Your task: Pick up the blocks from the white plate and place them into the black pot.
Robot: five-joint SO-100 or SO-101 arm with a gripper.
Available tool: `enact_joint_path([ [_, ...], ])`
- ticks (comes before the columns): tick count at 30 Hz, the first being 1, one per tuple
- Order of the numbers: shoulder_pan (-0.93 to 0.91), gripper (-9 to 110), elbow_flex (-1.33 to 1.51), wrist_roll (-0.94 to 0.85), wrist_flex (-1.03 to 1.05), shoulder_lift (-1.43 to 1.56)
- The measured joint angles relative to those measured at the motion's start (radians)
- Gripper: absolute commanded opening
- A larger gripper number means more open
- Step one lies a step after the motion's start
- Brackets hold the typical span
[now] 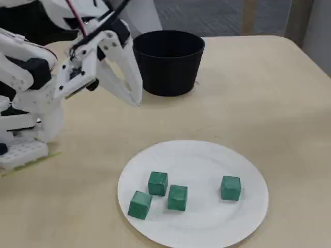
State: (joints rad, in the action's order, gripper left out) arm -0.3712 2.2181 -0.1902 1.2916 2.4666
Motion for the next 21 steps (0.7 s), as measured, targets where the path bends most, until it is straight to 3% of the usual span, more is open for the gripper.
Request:
enact_joint_path([
  [6,-0.189,-2,-0.436,-0.126,0.293,-0.382],
  [11,-0.319,-2,-0.549,-0.207,0.345,-0.522],
  [21,-0.357,-2,-0.784,-0.285,0.357,-0.824],
])
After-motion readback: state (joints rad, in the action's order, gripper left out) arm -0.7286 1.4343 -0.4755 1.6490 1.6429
